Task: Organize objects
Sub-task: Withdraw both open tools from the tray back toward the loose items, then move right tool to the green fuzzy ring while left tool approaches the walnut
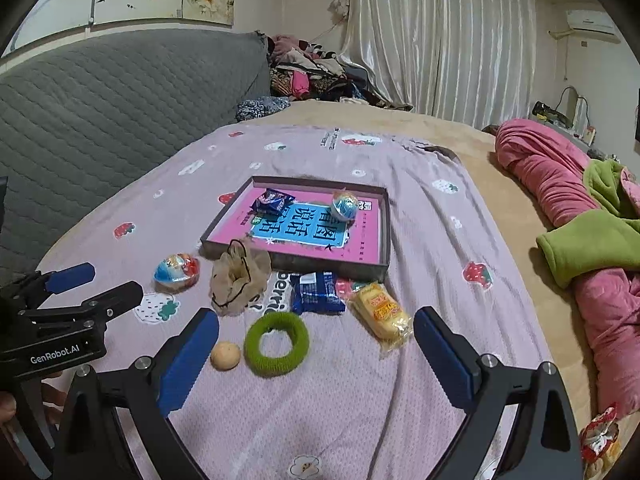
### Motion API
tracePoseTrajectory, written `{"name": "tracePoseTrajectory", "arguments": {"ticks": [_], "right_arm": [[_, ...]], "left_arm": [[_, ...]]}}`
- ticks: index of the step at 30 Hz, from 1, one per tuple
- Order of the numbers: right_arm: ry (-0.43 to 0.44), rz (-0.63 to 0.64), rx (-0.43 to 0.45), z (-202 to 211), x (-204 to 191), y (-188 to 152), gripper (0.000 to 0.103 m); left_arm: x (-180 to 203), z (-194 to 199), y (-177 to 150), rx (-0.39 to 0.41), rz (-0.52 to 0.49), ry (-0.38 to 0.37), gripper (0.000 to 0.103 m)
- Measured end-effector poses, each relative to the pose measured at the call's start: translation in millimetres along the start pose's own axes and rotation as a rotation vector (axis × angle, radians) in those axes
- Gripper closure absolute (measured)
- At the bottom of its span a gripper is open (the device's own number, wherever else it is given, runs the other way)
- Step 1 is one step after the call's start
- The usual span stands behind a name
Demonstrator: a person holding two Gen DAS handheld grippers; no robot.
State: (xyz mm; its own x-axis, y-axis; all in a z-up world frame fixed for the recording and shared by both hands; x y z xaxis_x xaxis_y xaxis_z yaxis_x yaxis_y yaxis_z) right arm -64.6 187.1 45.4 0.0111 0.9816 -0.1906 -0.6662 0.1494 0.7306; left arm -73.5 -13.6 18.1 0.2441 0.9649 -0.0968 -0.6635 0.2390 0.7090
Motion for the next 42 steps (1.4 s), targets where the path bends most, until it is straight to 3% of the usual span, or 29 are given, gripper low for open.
{"name": "tracePoseTrajectory", "arguments": {"ticks": [15,24,42], "right_arm": [[-0.006,0.003,-0.017,0,3,-10,0.004],[-0.017,0.01,-0.033,-10,3,-16,0.004],[-0.043,-0.004,-0.08,-38,16,-27,0.004]], "left_arm": [[13,-2,-17,-0.025,-0.046,0.017,0.016],[23,-19,-38,-0.055,-0.071,0.006,0.016],[51,-44,-50,-0.075,-0.133,-0.033,0.016]]}}
Point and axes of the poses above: each gripper's, at about its wrist camera, not at the fingertips, and z roughly against the way its jaws point, x to its right, y to its top, the point moved 3 cm from there along -z, roughly the way its jaws point, and after that the axes turned 15 degrees about -z, right-handed, at the moved point
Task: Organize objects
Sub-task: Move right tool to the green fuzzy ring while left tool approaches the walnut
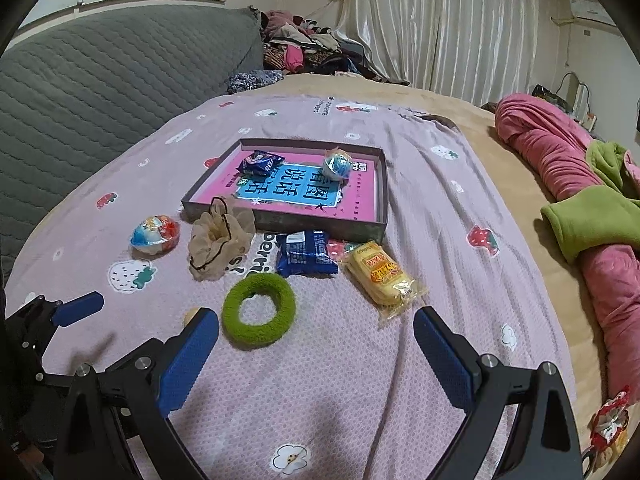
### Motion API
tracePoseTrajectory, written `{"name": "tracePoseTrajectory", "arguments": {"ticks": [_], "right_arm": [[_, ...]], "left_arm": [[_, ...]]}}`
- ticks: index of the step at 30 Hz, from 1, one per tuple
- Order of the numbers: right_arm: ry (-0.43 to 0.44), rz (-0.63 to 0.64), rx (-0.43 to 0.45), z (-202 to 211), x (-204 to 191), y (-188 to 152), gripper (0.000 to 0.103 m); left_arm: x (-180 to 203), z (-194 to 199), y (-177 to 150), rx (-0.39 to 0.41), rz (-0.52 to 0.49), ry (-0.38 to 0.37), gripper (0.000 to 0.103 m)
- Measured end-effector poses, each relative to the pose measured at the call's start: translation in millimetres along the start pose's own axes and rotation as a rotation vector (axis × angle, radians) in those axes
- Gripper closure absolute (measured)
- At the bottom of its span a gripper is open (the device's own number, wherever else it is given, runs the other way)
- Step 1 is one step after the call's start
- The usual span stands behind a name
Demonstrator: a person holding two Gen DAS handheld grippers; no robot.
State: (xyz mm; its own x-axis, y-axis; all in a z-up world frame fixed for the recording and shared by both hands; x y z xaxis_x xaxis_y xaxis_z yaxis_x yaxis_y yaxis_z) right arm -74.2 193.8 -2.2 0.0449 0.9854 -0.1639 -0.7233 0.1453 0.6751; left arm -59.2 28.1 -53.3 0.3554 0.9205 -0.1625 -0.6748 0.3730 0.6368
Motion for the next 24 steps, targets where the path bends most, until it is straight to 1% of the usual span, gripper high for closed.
{"name": "tracePoseTrajectory", "arguments": {"ticks": [3,11,16,20,24], "right_arm": [[-0.004,0.001,-0.008,-5,1,-1,0.004],[-0.011,0.009,-0.015,-17,-1,-6,0.004],[-0.027,0.004,-0.024,-28,2,-6,0.004],[-0.067,0.028,-0.02,-37,2,-7,0.004],[-0.05,0.016,-0.037,-45,1,-5,0.004]], "left_arm": [[2,-5,-2,-0.011,-0.002,-0.006,0.016],[9,-15,-3,-0.008,-0.017,-0.034,0.016],[10,-22,-3,-0.006,-0.017,-0.034,0.016],[8,-30,-3,-0.013,-0.002,-0.05,0.016],[8,-38,-3,-0.014,0.0,-0.055,0.016]]}}
Point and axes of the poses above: each gripper's, at about its wrist camera, not at the fingertips, and z roughly against the way its jaws point, x to its right, y to its top, the point moved 3 cm from there along -z, roughly the way its jaws point, and after that the axes turned 15 degrees about -z, right-handed, at the moved point
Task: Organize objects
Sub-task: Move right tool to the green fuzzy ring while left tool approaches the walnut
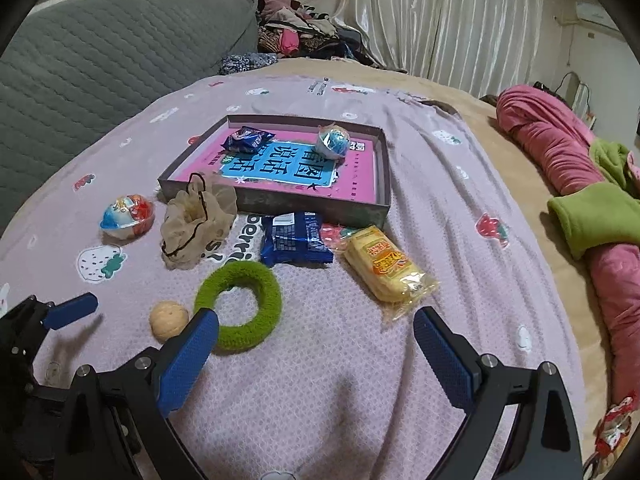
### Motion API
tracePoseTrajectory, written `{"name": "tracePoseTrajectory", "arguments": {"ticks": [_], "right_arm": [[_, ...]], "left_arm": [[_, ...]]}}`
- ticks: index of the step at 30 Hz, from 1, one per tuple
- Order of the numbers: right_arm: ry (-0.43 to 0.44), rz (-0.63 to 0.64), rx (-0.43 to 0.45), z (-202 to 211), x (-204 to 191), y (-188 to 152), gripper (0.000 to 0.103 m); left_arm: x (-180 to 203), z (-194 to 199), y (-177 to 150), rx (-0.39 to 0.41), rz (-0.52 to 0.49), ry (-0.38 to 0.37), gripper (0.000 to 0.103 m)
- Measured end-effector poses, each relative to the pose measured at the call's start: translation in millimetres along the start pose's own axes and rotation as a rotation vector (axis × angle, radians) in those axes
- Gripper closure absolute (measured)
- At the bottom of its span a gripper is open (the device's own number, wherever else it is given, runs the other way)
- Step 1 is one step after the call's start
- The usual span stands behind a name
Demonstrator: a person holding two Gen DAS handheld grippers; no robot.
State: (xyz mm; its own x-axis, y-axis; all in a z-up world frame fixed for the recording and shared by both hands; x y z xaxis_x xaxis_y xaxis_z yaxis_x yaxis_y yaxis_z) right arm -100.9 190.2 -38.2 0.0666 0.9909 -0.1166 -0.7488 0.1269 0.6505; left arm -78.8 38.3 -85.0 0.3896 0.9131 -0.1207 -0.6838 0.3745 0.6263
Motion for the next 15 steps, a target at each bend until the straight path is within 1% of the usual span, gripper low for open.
{"name": "tracePoseTrajectory", "arguments": {"ticks": [15], "right_arm": [[-0.014,0.009,-0.043,-30,-3,3,0.005]], "left_arm": [[-2,-20,6,-0.01,-0.004,-0.002,0.016]]}}
Point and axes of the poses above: each gripper's, at about its wrist camera, not at the fingertips, and z roughly against the way its jaws point, x to its right, y to its top, the point moved 3 cm from there along -z, roughly the way its jaws point, and after that the axes turned 15 degrees about -z, right-handed, at the moved point
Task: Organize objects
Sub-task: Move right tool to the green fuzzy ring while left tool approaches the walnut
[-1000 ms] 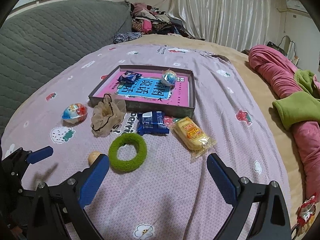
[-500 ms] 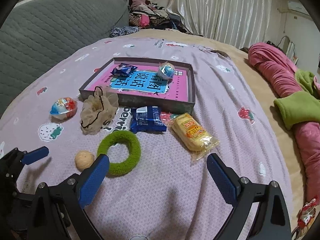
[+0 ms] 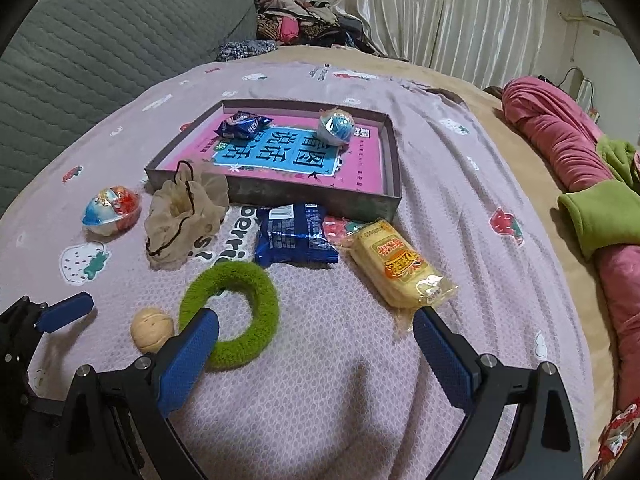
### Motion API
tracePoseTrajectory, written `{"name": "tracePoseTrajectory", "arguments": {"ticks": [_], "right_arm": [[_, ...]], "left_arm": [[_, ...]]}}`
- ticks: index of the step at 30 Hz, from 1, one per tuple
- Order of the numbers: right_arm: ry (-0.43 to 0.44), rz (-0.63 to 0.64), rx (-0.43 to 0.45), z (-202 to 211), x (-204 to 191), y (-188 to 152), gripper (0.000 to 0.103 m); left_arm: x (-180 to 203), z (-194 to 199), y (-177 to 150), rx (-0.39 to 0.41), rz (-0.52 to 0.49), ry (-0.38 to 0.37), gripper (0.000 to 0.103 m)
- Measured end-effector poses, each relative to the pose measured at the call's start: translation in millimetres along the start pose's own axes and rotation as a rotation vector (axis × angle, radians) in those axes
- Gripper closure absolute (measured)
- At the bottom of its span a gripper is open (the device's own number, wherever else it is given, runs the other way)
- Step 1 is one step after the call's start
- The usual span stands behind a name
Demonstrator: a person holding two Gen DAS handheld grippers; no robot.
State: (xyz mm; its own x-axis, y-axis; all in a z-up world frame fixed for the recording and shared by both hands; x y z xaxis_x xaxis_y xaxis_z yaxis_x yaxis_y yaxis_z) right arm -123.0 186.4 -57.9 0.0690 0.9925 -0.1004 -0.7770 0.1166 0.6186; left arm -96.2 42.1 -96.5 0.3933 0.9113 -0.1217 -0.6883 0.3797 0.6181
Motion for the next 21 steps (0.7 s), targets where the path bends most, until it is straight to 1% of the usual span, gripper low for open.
{"name": "tracePoseTrajectory", "arguments": {"ticks": [5,8,9,18,21], "right_arm": [[-0.001,0.007,-0.01,-8,-2,2,0.006],[0.0,0.012,-0.015,-13,-5,2,0.009],[-0.002,0.011,-0.016,-15,-5,2,0.01],[0.007,0.007,-0.028,-25,-8,4,0.013],[0.009,0.011,-0.037,-30,-9,3,0.016]], "left_arm": [[-2,-7,0,-0.011,0.0,0.001,0.016],[-2,-11,0,-0.015,-0.001,0.004,0.016],[-3,-11,0,-0.013,0.0,0.003,0.016],[-4,-14,1,-0.005,0.003,-0.01,0.016],[-3,-16,3,-0.002,0.003,-0.018,0.016]]}}
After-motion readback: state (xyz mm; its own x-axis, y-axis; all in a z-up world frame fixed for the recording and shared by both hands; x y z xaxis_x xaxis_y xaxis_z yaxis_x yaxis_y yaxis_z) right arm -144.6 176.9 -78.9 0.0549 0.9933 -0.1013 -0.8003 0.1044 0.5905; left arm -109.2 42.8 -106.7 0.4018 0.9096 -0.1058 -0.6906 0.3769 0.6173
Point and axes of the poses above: each gripper's, at about its wrist camera, not at the fingertips, and z roughly against the way its jaws point, x to its right, y to its top, the point moved 3 cm from there along -z, roughly the way its jaws point, and after that the axes turned 15 degrees about -z, right-handed, at the moved point
